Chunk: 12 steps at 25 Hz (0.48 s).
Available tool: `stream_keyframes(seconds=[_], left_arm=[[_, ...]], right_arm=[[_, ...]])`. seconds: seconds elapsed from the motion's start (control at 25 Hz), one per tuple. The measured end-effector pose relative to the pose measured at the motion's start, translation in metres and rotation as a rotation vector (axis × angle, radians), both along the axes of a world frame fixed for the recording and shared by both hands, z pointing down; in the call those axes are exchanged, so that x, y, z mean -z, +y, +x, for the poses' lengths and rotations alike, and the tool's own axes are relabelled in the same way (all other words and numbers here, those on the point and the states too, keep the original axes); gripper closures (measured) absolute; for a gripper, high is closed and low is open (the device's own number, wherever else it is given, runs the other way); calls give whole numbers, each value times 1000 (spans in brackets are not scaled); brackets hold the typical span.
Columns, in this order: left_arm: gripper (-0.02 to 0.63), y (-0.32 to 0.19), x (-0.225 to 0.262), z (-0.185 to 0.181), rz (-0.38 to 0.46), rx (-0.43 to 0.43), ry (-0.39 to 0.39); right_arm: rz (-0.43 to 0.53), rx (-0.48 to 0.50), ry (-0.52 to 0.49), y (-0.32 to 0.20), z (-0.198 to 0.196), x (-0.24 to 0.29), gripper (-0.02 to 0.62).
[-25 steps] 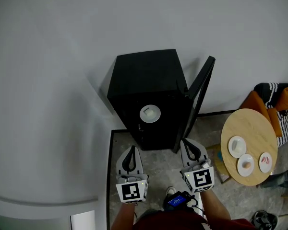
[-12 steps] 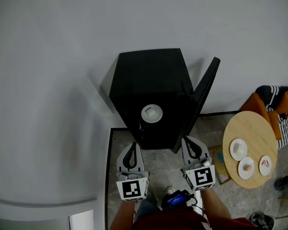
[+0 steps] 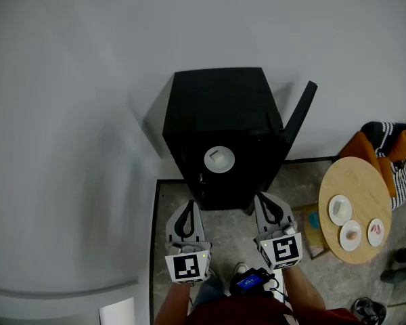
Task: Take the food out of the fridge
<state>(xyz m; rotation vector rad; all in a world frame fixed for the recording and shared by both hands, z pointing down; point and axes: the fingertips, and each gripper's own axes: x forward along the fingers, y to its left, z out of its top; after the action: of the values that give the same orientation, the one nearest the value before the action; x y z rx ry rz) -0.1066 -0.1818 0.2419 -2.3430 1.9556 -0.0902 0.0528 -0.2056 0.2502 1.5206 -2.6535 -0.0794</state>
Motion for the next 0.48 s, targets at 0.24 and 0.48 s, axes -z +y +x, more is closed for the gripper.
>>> stream_keyframes(seconds=[0.24,0.48], left_arm=[[592,-7,4,-8,42,6,107],[592,-15,-12,-12,28,-18,111]], right_arm=[[-18,6,16,-2,-15,-12,572],[-24,1,20,-8,-28,-27,572]])
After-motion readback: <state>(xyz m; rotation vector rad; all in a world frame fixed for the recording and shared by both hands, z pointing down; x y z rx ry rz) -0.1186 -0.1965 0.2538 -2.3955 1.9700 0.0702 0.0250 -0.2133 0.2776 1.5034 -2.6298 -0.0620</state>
